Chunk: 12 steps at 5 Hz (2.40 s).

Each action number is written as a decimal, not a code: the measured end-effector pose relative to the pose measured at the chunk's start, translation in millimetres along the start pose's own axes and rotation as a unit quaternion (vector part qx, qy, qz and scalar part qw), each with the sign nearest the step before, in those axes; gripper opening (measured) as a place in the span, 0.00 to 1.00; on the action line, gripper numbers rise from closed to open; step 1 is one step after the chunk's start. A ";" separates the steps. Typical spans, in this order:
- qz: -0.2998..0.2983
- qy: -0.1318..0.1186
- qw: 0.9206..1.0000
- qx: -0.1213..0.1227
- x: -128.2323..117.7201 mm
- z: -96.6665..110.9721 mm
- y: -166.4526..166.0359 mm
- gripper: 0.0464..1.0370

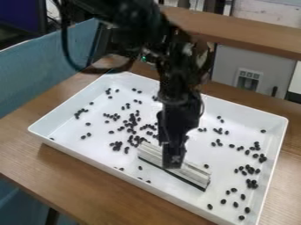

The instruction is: Sweep into pile

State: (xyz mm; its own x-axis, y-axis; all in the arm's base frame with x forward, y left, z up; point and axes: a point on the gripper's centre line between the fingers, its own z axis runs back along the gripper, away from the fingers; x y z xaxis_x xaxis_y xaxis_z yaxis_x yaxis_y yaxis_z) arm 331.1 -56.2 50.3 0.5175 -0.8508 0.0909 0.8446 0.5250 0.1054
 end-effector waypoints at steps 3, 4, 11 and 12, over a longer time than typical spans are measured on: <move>-0.360 0.004 0.932 -0.037 -10.8 1.3 11.3 0.96; -0.459 -0.008 0.887 -0.050 -4.4 -8.3 15.1 0.96; -0.241 0.037 0.970 -0.010 4.9 -13.7 -2.7 0.36; -0.117 0.021 0.993 -0.012 33.6 5.2 -5.6 0.36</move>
State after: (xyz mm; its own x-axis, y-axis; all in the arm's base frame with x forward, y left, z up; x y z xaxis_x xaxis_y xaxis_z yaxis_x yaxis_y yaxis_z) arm 343.1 -87.7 58.0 0.3117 -0.9498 0.0260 0.9451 0.3127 0.0950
